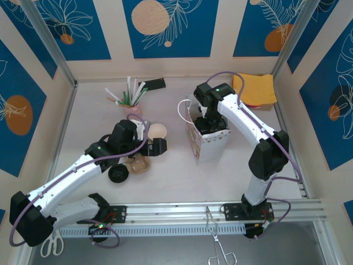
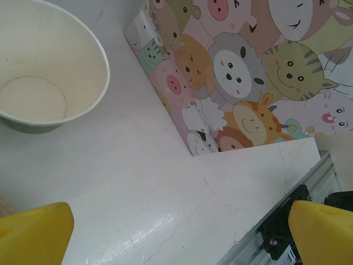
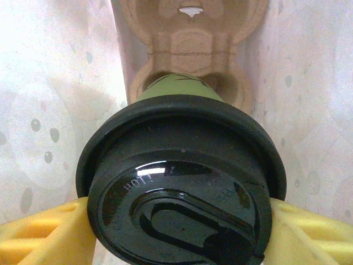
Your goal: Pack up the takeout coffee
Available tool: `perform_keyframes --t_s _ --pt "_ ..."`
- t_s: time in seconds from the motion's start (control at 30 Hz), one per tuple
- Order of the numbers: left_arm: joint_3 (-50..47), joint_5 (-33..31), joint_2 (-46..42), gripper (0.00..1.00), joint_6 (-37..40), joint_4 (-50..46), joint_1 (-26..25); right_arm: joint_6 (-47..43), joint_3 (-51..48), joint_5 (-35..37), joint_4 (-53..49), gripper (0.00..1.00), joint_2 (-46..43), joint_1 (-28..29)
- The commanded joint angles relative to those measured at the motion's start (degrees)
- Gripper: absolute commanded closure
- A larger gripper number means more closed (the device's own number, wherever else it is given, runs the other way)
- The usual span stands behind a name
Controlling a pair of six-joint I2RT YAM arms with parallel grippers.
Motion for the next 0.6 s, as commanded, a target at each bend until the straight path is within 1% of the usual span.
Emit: perform_keyframes --t_s 0.0,0.57 --pt "-0.44 1.31 -0.16 0.0 -0.41 1.22 -0.67 -0.71 -0.94 -0.18 -0.26 0.31 -1.54 -0.55" --pt "-0.26 1.65 -0.13 0.0 -0.41 1.2 -0.71 -0.38 -2.27 0.02 0.21 0.31 -2.57 -1.35"
